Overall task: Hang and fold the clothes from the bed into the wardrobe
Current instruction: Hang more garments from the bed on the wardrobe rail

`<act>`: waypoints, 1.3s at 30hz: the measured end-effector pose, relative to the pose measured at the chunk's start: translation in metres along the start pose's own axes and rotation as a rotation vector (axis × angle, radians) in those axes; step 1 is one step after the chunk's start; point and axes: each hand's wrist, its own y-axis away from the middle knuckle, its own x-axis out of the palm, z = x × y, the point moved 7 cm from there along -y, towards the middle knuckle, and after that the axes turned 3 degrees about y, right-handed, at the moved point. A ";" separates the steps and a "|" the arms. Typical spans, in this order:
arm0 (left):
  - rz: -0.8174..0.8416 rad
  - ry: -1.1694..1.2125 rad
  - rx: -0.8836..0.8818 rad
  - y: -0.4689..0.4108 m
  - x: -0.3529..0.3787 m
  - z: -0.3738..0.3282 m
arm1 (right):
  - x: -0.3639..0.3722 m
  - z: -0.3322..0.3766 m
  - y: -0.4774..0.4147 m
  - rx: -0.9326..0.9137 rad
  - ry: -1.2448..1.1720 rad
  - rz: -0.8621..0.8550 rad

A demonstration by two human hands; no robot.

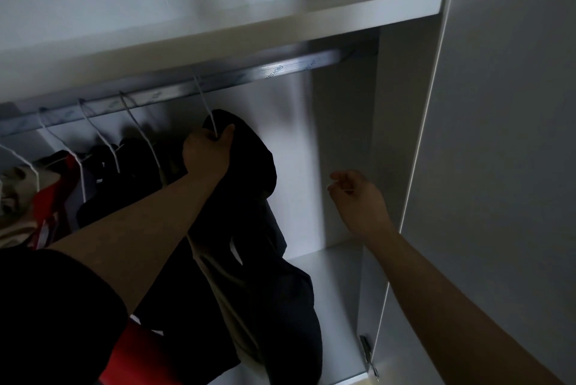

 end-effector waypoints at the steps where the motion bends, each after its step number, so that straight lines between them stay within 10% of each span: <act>1: 0.012 -0.010 -0.002 -0.003 0.001 -0.002 | 0.000 -0.002 0.000 0.001 0.005 0.000; 7: 0.011 -0.051 -0.051 -0.019 0.001 -0.009 | -0.002 -0.017 -0.001 0.047 0.007 0.001; 13: 0.427 -0.272 -0.030 -0.003 0.031 0.006 | 0.005 -0.018 0.001 0.078 -0.019 0.029; 33: 0.354 -0.282 0.248 0.088 -0.006 -0.032 | -0.019 0.009 0.030 0.173 -0.145 -0.024; 39: 0.515 0.034 0.129 0.140 -0.025 -0.038 | -0.029 0.015 0.072 0.262 -0.331 -0.050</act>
